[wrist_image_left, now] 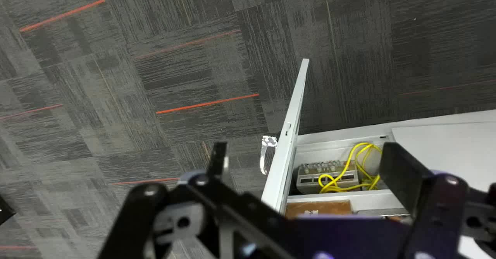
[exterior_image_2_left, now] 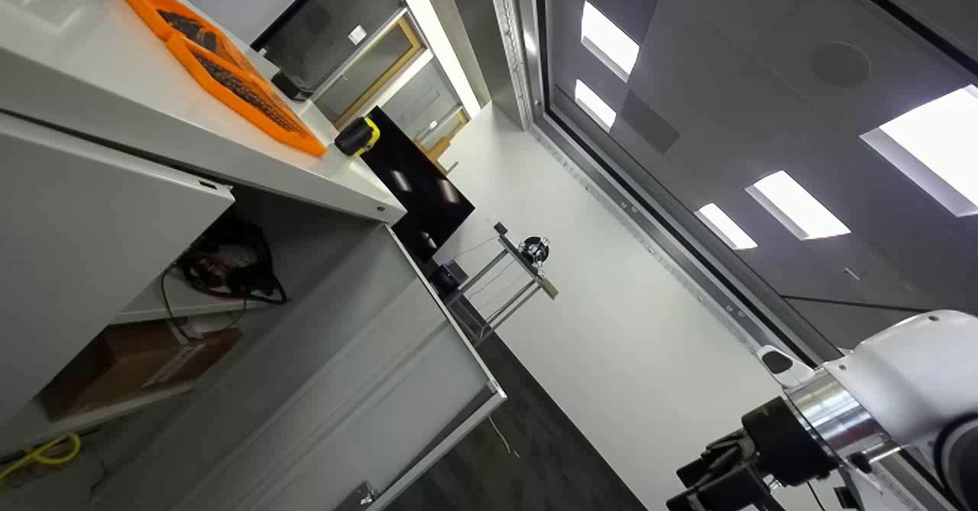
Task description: Close the right cabinet door
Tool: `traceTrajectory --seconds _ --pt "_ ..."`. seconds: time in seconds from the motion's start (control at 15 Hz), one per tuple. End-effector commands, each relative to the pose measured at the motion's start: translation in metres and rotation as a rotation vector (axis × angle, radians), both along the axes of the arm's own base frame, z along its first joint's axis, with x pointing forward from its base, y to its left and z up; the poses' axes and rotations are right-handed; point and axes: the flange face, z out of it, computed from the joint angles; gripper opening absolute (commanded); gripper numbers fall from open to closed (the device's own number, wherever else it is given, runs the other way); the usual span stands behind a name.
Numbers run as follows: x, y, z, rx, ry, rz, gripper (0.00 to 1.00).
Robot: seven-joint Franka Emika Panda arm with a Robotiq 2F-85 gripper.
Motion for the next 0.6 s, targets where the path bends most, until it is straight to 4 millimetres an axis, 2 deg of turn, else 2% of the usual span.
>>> traceTrajectory --seconds 0.0,0.13,0.53 --pt "-0.0007 0.0003 -0.0027 0.001 0.01 0.0 1.0" --pt "-0.0015 0.0005 -0.0089 0.002 0.025 0.0 1.0" --pt "-0.001 0.0005 -0.0101 0.003 0.029 0.0 1.0"
